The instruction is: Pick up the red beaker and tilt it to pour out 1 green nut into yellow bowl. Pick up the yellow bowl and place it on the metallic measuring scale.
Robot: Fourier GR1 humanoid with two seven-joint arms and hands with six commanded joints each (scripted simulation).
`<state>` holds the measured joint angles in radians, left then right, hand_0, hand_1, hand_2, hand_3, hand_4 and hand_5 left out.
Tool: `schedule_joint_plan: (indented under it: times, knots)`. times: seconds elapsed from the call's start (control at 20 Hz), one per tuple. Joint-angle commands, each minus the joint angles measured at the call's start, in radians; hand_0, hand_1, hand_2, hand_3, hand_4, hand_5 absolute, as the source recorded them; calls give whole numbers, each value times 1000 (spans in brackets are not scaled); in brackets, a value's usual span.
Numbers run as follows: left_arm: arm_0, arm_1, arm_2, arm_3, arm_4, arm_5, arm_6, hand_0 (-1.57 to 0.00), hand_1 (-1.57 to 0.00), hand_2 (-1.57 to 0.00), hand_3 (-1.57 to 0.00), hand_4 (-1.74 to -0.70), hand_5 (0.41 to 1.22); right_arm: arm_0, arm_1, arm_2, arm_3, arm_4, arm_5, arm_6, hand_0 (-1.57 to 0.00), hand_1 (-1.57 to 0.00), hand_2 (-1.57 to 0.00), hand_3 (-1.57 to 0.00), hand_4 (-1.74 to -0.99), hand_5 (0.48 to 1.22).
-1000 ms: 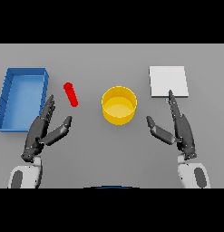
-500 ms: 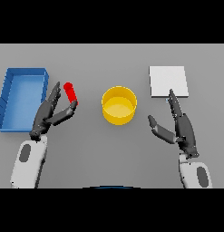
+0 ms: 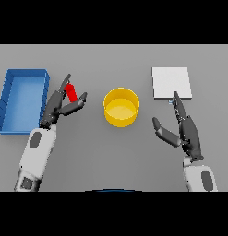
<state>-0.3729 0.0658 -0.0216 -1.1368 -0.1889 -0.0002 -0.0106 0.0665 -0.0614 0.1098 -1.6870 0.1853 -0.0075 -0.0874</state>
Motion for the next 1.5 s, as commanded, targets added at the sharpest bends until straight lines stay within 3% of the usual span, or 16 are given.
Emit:
schedule_joint_plan:
  times: [0.0,0.45,0.55,0.65,0.7,0.8,0.9,1.05,1.25,1.45]
  knots:
    - [-27,-5,9,48,-3,10,-11,1,1,1,1,-1199,669,7,-2,1,5,5,-1,-4,1,1,1,1,-1234,635]
    - [-139,-52,98,253,57,35,-168,-4,-7,-54,-37,-1328,738,9,-15,-14,-16,-10,1,11,1,1,1,1,-1244,644]
    - [-151,-59,121,285,71,47,-207,-207,-230,-287,-254,-1401,787,13,-21,-15,-9,-10,7,4,1,1,1,1,-1240,645]
    - [-168,-68,125,305,52,99,-207,-551,-588,-662,-728,-1471,943,10,-18,-12,-15,-5,2,1,1,1,1,1,-1237,648]
    - [-170,-71,113,308,25,130,-202,-755,-783,-844,-884,-1519,999,9,-14,-17,-5,-15,4,2,1,1,1,1,-1239,648]
    - [-174,-66,91,311,-12,149,-219,-1049,-1067,-1106,-1058,-1589,1079,17,-13,-14,-16,-11,2,4,1,1,1,1,-1239,648]
    - [-177,-62,86,311,-7,135,-215,-1237,-1248,-1273,-1154,-1636,1130,6,-20,-17,-15,-14,5,8,1,1,1,1,-1242,650]
    - [-178,-65,84,314,-12,139,-210,-1400,-1406,-1419,-1357,-1542,1174,20,-14,-19,-8,-34,19,-5,1,1,1,1,-1255,644]
    - [-184,-67,128,263,92,58,-243,-1501,-1503,-1509,-1484,-1660,1150,29,-6,-3,-26,-11,7,-2,1,1,1,1,-1246,644]
    - [-180,-50,113,169,119,29,-184,-1542,-1543,-1545,-1535,-1708,1132,28,-5,5,-26,12,-4,-9,1,1,1,1,-1228,645]
